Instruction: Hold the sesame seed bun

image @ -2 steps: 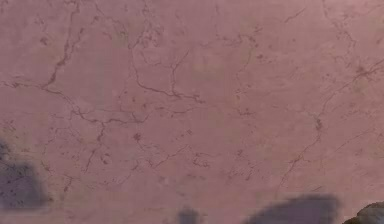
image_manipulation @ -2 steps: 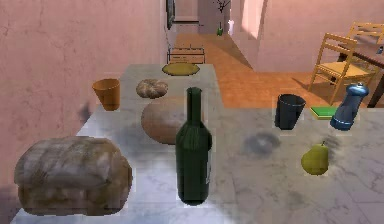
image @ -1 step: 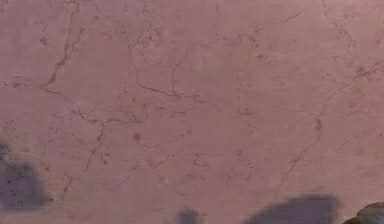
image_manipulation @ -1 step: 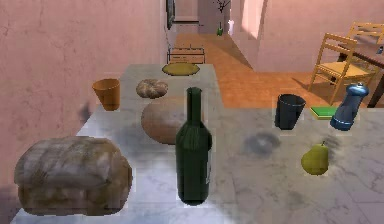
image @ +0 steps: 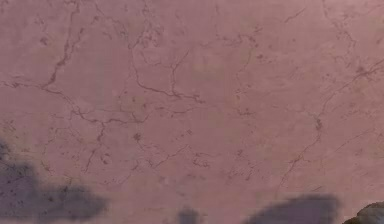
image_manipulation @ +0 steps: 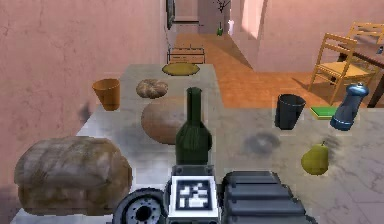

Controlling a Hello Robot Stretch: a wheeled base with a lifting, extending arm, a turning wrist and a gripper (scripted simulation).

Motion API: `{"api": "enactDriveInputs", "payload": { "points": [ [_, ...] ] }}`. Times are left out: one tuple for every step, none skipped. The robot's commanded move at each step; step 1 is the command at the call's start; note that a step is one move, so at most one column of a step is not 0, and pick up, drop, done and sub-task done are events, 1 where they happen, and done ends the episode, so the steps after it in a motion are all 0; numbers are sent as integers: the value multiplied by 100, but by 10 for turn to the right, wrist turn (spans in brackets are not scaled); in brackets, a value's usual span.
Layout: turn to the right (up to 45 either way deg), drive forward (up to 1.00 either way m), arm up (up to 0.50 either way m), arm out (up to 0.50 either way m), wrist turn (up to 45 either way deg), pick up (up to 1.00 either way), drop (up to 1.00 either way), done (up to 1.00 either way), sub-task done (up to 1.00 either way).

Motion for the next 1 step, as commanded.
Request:
{"api": "enactDriveInputs", "payload": {
  "points": [
    [0,0,0,26,0,0,0,0,0]
  ]
}}
